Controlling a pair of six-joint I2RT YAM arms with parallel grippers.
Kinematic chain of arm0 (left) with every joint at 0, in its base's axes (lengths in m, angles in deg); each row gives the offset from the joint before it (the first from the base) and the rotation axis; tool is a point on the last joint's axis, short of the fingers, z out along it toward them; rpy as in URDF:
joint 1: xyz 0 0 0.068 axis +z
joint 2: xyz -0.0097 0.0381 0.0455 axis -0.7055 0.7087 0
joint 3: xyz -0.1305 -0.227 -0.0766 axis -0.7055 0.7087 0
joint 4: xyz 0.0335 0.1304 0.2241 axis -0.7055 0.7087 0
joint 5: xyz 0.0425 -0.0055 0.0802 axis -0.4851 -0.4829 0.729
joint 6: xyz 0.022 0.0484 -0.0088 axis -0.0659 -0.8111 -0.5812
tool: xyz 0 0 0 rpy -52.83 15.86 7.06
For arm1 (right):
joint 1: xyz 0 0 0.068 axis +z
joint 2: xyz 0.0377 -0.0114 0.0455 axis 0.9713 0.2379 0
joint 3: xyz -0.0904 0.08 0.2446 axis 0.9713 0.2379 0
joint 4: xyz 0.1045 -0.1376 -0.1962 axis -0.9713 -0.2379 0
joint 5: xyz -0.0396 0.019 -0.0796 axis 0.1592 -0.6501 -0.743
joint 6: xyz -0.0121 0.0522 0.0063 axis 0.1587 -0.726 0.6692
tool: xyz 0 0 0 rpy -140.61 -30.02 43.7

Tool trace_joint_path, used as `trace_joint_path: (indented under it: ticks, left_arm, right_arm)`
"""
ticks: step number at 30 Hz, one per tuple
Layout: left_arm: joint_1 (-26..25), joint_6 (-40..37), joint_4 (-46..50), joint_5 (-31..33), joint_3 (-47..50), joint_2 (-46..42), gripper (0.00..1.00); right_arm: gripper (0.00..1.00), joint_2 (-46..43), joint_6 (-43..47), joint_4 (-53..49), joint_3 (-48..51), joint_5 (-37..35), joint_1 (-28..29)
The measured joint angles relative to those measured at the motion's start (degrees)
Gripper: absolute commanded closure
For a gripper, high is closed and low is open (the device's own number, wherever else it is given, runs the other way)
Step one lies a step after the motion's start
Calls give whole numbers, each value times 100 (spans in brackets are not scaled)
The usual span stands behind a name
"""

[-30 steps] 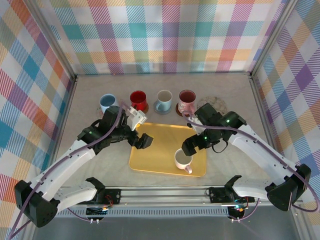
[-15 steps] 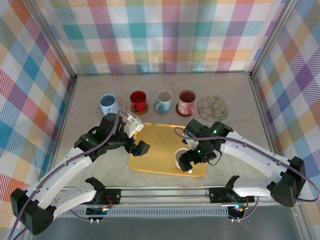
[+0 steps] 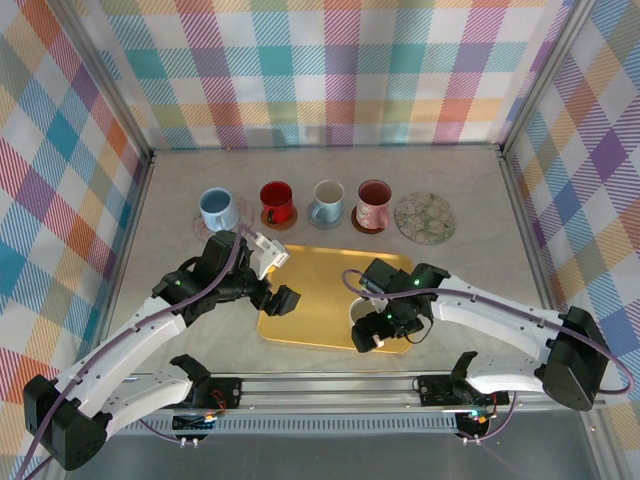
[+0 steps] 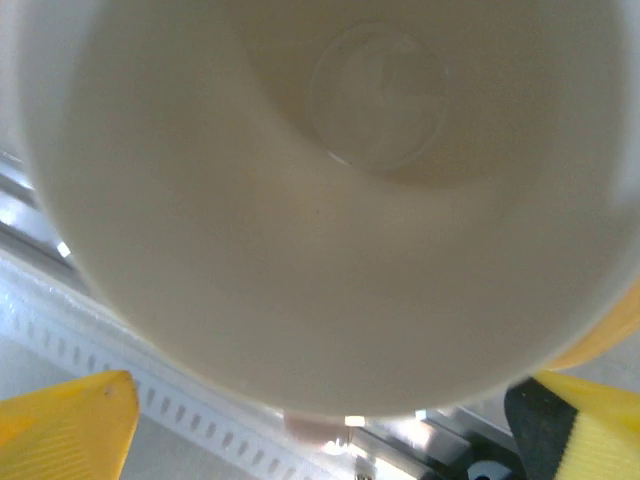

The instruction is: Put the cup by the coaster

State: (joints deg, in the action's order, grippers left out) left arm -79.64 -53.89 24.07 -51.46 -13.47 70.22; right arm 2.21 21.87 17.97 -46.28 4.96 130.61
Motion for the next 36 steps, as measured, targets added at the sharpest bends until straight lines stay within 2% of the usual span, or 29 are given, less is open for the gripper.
trace_joint_path:
  ticks: [13, 16, 21, 26, 31, 36]
  left_arm:
    - [0, 17, -17, 120, 2, 7, 0]
    - [0, 20, -20, 122, 0, 9, 0]
    - [0, 20, -20, 120, 0, 70, 0]
    - [0, 20, -85, 120, 0, 116, 0]
    - [0, 20, -146, 120, 0, 146, 0]
    - [0, 20, -151, 122, 0, 157, 0]
  right_arm:
    - [28, 140, -94, 629, 356, -293, 68]
    - [36, 142, -101, 726, 376, -387, 83]
    - [37, 142, -98, 898, 376, -555, 83]
    - [44, 234, -70, 1016, 378, -608, 83]
    - [42, 352, -66, 1163, 422, -605, 83]
    - [45, 356, -66, 1224, 442, -629, 83]
